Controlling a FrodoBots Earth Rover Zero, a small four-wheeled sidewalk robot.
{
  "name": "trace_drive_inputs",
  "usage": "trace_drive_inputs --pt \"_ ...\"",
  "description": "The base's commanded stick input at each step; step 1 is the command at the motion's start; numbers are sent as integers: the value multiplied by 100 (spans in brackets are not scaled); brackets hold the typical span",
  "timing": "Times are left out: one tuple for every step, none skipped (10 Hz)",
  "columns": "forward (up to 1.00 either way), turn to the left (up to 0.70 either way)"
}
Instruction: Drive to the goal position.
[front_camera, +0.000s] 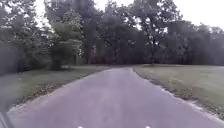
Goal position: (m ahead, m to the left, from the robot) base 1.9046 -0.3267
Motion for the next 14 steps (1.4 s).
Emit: trace_drive_inputs --pt "70 -1" --pt "70 0" --pt "70 0" --pt "70 0" --pt "70 0" --pt "70 0" --pt "70 0" --pt "70 0" --pt "70 0" --pt "70 0" --pt "70 0" --pt "70 0" --pt "70 0" --pt "70 -1"
